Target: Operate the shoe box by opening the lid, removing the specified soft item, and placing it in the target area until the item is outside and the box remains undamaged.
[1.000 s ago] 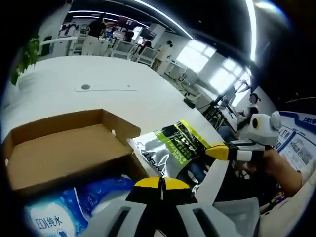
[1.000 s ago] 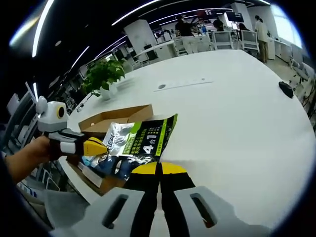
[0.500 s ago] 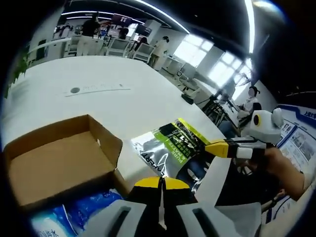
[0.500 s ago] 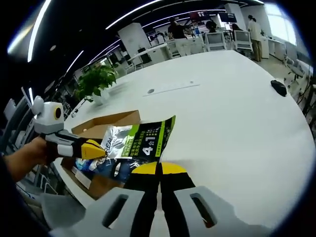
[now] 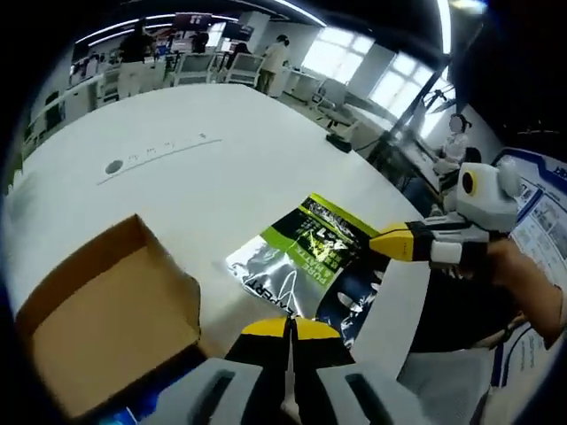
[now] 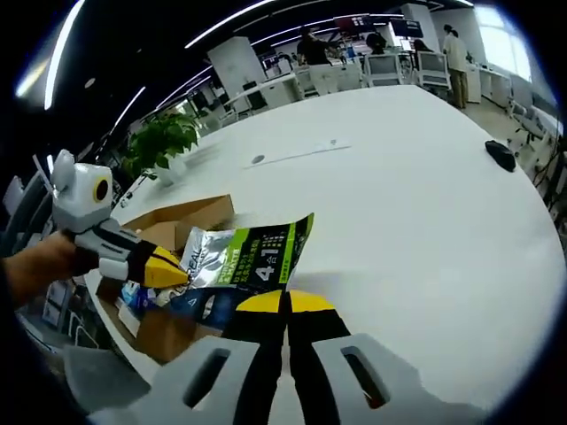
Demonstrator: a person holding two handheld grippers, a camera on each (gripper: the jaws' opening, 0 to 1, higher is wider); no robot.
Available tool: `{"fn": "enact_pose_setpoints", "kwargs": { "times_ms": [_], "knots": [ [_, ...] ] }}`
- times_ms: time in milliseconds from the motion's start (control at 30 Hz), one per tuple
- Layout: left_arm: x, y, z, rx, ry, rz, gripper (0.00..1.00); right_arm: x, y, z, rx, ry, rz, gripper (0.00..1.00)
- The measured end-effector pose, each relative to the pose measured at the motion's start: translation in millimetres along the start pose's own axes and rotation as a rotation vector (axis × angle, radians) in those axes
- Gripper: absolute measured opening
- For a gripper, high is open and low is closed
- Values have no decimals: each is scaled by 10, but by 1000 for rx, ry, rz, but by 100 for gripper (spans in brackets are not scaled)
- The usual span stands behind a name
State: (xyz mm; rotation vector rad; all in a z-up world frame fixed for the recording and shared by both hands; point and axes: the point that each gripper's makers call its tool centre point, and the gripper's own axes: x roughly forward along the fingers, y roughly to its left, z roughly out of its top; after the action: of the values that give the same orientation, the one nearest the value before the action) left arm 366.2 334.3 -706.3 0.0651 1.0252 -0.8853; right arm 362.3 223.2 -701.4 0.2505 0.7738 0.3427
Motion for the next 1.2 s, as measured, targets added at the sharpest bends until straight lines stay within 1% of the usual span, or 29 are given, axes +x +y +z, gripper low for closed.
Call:
{"fn": "enact_pose_setpoints", "kwargs": {
  "times_ms": [167,400,500,600,700,833,900,1000,1033,1167,1200],
  "knots": [
    [101,64,-55,76,91,43,0,108,-28,-65,-2,20,0,0],
    [223,158,-141,167,195,92,0,244,-54,-148,5,32,5,0],
    [271,188,-170,183,246,118,0,301,-65,-191,14,34,4,0],
    [332,185,-173,220,271,119,0,345,-113,-228,14,35,-8,0],
    [397,210,-187,255,307,135,0,379,-154,-264,55,30,-9,0],
    [454,237,-183,285,327,151,0,433,-196,-306,61,27,-16,0],
    [482,265,-202,320,346,163,0,465,-211,-320,65,28,-13,0],
    [531,306,-261,408,387,179,0,519,-221,-343,71,37,-8,0],
    [549,307,-306,438,411,182,0,541,-221,-350,71,40,-5,0],
    [612,338,-356,508,436,201,1,596,-217,-346,70,37,0,0],
    [619,345,-362,512,438,205,1,614,-228,-353,72,41,0,0]
  ]
}}
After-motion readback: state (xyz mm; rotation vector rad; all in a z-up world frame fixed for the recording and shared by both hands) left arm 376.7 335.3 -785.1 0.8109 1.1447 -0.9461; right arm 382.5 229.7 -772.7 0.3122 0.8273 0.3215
